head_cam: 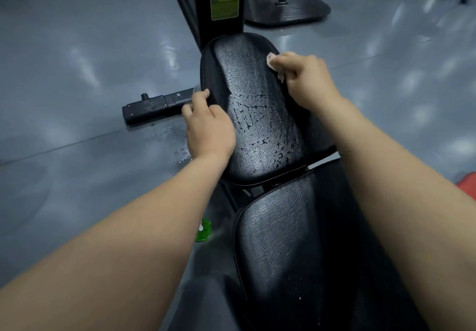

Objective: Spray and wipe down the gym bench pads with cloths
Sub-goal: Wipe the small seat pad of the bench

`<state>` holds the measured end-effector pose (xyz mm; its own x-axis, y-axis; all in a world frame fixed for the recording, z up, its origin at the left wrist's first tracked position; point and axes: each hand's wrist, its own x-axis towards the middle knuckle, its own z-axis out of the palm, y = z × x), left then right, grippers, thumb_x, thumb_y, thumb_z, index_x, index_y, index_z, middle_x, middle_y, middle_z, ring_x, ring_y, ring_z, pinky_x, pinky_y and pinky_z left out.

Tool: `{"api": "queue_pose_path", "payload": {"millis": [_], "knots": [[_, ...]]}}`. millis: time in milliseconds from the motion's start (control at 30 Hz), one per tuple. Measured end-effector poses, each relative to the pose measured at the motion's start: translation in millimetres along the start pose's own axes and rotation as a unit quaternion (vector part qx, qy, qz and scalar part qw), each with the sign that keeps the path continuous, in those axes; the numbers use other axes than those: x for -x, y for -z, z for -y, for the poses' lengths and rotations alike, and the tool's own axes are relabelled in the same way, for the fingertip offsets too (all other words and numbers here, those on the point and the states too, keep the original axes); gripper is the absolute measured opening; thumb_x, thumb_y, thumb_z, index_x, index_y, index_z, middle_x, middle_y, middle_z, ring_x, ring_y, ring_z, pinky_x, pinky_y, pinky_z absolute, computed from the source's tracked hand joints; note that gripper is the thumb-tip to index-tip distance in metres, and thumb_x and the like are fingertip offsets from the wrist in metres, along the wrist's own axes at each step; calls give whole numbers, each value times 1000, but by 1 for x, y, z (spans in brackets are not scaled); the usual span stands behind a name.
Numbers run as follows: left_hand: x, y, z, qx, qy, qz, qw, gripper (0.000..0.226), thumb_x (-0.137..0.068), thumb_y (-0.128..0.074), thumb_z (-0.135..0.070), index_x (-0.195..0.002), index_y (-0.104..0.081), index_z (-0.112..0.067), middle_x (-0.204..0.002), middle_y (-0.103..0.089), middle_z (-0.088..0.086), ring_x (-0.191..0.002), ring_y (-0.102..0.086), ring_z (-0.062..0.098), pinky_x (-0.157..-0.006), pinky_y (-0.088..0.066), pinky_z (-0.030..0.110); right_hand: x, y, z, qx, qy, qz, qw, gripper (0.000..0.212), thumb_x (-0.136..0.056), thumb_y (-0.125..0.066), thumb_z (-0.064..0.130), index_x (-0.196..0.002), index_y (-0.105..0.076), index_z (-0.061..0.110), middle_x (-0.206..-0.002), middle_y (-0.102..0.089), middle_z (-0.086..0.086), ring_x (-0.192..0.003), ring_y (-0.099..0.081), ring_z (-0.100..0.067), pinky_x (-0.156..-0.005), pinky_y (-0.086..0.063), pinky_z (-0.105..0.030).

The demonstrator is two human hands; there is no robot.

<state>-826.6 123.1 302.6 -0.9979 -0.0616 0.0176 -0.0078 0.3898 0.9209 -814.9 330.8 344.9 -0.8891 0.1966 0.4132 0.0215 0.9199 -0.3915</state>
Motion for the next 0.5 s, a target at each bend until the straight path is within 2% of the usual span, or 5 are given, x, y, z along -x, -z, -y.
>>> {"api": "queue_pose_path", "payload": {"millis": [100, 167, 267, 400, 500], "knots": [[0, 0, 1, -2, 3, 2, 1000, 42, -102, -35, -16, -139, -51, -29, -145, -43, 6, -117, -55, 29, -85, -28, 25, -24, -12, -3, -3, -53, -13, 998, 40, -96, -45, 11, -123, -73, 20, -116, -74, -2, -111, -66, -24, -97, -43, -25], [0, 1, 1, 2, 2, 3, 1000, 42, -102, -35, -16, -139, -51, -29, -144, -43, 5, -117, -54, 29, -85, -28, 25, -16, -12, 3, 15, -24, -19, 999, 44, -93, -42, 7, -121, -73, 21, -107, -73, 0, -96, -64, -18, -95, -38, -26], [-3, 0, 2, 6, 1, 2, 1000, 42, -101, -36, -17, -138, -52, -29, -144, -43, 4, -115, -54, 28, -84, -28, 24, 21, -3, 20, 33, 72, 11, 997, 42, -92, -44, 2, -114, -73, 24, -105, -71, 10, -82, -46, -5, -92, -31, -27], [-6, -2, 5, 17, -6, 8, 1000, 42, -100, -37, -16, -137, -52, -29, -141, -44, 6, -119, -53, 28, -90, -32, 26, 79, 2, 41, 34, 154, 73, 985, 49, -93, -47, -3, -125, -71, 26, -126, -65, 20, -98, -43, -22, -98, -40, -25], [-7, -1, 4, 17, -2, 26, 1000, 42, -100, -36, -17, -137, -50, -30, -142, -41, 5, -109, -53, 23, -99, -35, 32, 54, -1, 41, 36, 138, 64, 988, 50, -94, -45, -1, -127, -71, 27, -128, -66, 20, -96, -46, -25, -98, -41, -26]]}}
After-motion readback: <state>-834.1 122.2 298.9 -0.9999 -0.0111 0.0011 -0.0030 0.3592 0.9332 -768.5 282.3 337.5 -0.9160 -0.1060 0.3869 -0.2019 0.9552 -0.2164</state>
